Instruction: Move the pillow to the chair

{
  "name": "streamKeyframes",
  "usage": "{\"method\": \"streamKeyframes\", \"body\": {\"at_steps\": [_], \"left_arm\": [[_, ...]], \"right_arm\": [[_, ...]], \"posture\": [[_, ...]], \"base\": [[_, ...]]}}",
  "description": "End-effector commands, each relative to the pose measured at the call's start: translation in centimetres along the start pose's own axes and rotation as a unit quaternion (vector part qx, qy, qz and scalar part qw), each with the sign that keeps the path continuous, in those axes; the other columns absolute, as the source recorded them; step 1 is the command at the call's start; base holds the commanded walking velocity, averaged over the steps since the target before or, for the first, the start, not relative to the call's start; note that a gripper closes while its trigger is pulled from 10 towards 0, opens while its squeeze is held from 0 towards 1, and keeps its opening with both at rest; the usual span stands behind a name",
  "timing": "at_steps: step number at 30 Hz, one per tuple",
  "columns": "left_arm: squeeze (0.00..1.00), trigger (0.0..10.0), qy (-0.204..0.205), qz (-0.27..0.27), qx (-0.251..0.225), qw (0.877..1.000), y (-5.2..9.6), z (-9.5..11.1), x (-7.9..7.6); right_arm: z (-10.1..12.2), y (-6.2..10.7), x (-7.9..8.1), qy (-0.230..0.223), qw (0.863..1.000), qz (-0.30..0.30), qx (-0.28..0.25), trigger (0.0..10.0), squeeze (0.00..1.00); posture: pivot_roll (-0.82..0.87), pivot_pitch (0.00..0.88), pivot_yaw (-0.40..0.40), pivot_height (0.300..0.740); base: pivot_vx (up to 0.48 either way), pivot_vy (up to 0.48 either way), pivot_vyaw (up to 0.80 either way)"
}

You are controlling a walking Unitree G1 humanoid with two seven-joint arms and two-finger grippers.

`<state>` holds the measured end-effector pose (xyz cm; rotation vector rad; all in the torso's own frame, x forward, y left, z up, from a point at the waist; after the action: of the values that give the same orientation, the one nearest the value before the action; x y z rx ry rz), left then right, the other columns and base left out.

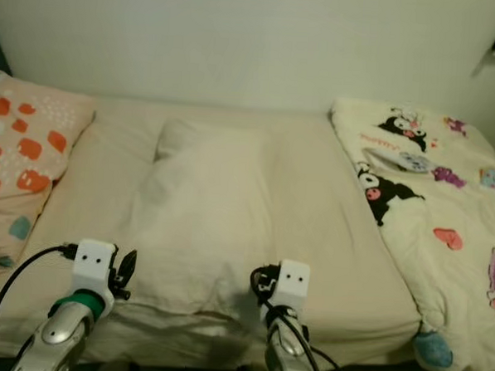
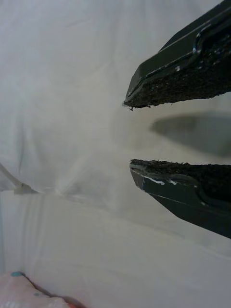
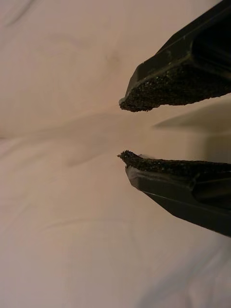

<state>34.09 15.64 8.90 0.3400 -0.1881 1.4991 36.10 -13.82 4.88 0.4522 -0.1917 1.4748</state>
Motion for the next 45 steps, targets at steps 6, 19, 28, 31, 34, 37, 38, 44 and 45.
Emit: {"method": "streamKeyframes", "body": {"at_steps": [6, 19, 28, 31, 34, 37, 38, 44, 45], "left_arm": [[0.0, 10.0, 0.003, 0.005, 0.008, 1.0, 0.4, -0.5, -0.2], [0.0, 10.0, -0.013, 0.013, -0.034, 0.999, -1.6, 0.3, 2.2], [1.0, 10.0, 0.004, 0.03, -0.081, 0.996, -4.3, 2.6, 6.9], [1.0, 10.0, 0.0, 0.037, -0.063, 0.997, -4.7, 2.0, 8.3], [1.0, 10.0, 0.014, 0.05, -0.052, 0.997, -4.7, 1.3, 9.4], [1.0, 10.0, 0.055, 0.059, -0.033, 0.996, -4.5, -0.4, 10.2], [1.0, 10.0, 0.055, 0.059, -0.033, 0.996, -4.5, -0.4, 10.2], [1.0, 10.0, 0.149, 0.027, -0.005, 0.989, -4.1, -3.2, 8.5], [1.0, 10.0, 0.149, 0.027, -0.005, 0.989, -4.1, -3.2, 8.5]], "right_arm": [[-0.3, 0.0, -0.2, 0.006, 1.0, 0.004, 0.012, 10.0, 0.0], [2.8, -2.3, 1.1, -0.02, 1.0, 0.017, -0.013, 10.0, 0.0], [6.5, -3.8, 2.1, -0.094, 0.994, 0.028, -0.056, 10.0, 1.0], [5.7, -3.9, 2.2, -0.1, 0.994, 0.033, -0.034, 10.0, 1.0], [5.0, -3.8, 2.4, -0.098, 0.994, 0.038, -0.02, 10.0, 1.0], [3.8, -3.5, 2.0, -0.1, 0.994, 0.037, -0.002, 10.0, 1.0], [3.8, -3.5, 2.0, -0.1, 0.994, 0.037, -0.002, 10.0, 1.0], [1.1, -3.0, 2.3, -0.119, 0.991, 0.039, 0.044, 10.0, 1.0], [1.1, -3.0, 2.3, -0.119, 0.991, 0.039, 0.044, 10.0, 1.0]], "posture": [[0.01, 0.075, -0.034, 0.607], [-0.01, 0.136, -0.059, 0.607], [-0.05, 0.192, -0.013, 0.607], [-0.06, 0.206, 0.008, 0.607], [-0.06, 0.21, 0.012, 0.607], [-0.06, 0.218, 0.009, 0.607], [-0.06, 0.218, 0.009, 0.607], [-0.06, 0.216, -0.004, 0.607], [-0.06, 0.216, -0.004, 0.607]], "base": [[0.0, 0.0, 0.0], [0.0, 0.0, 0.0], [0.0, 0.0, 0.0], [0.0, 0.0, 0.0], [0.0, 0.0, 0.0], [0.0, 0.0, 0.0], [0.0, 0.0, 0.0], [0.0, 0.0, 0.0], [0.0, 0.0, 0.0]]}}
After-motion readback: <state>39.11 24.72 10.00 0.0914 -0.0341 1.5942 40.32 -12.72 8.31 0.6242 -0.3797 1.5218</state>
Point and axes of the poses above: a point about 5 cm out from each wrist's last joint towards the gripper, its own y axis pointing back from the gripper into the wrist, its own z axis along the axis of the wrist's last joint, x = y × z, the point moved 5 cm from there along -y, pointing out of the wrist towards the gripper, and after that the axes turned 15 degrees about -y, right-handed, at the moved point
